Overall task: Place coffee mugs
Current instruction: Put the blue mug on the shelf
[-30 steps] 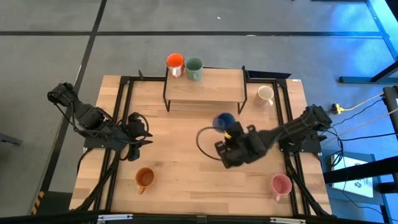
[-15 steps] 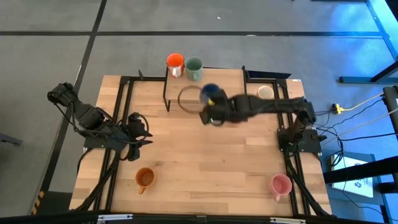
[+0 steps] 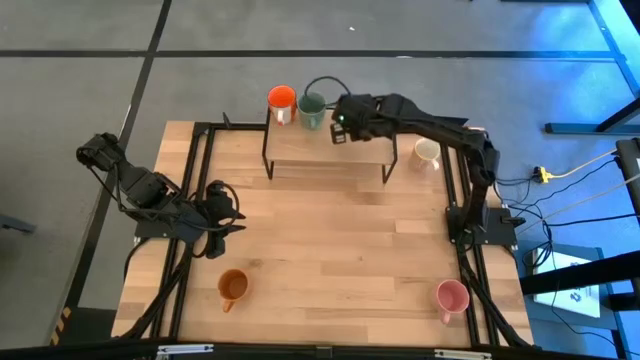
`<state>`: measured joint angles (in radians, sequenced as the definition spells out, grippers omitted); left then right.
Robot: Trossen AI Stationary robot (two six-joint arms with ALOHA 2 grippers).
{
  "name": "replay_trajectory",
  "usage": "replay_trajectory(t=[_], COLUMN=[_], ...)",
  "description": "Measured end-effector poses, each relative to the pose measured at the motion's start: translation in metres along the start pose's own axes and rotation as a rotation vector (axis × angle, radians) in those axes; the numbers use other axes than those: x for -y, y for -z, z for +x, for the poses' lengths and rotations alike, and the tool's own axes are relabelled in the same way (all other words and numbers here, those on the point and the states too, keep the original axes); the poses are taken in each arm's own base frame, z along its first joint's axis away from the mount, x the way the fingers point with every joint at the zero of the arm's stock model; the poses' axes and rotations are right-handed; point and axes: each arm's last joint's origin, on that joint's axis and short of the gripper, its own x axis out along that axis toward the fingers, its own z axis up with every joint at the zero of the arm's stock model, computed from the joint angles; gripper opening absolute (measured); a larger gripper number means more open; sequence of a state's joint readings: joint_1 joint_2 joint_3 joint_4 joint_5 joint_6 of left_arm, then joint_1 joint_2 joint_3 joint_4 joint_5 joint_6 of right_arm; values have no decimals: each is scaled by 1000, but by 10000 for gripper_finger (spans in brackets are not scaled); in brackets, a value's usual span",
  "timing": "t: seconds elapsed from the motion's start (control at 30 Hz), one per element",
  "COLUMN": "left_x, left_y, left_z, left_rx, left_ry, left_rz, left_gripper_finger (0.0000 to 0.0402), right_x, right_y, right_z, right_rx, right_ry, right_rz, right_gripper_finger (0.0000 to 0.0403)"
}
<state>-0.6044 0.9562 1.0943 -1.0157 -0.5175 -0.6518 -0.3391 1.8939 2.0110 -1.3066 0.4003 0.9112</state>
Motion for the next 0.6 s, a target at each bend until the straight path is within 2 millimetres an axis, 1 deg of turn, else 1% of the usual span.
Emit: replay_trajectory(t=[0.07, 0.2, 0.33, 0.5, 0.6], left_x=[0, 0, 0, 0, 0], left_y=[0, 0, -1, -1, -1], left_z=[0, 0, 0, 0, 0], left_rx=[2, 12, 16, 18, 17], left_ry=[-3, -15, -14, -13, -13], left_rz=[0, 0, -4, -20, -22], left_gripper_finger=[115, 115, 115, 115, 115], right_x=[1, 0, -5, -12, -14], right_y=[-9, -18, -17, -13, -15], right_z=[7, 22, 37, 50, 51], right_rx=[6, -3, -37, -47, -34], right_ry=[-24, -44, -43, -25, -47], right_rz=[35, 69, 62, 48, 58], right_gripper_finger=[34, 34, 34, 34, 38])
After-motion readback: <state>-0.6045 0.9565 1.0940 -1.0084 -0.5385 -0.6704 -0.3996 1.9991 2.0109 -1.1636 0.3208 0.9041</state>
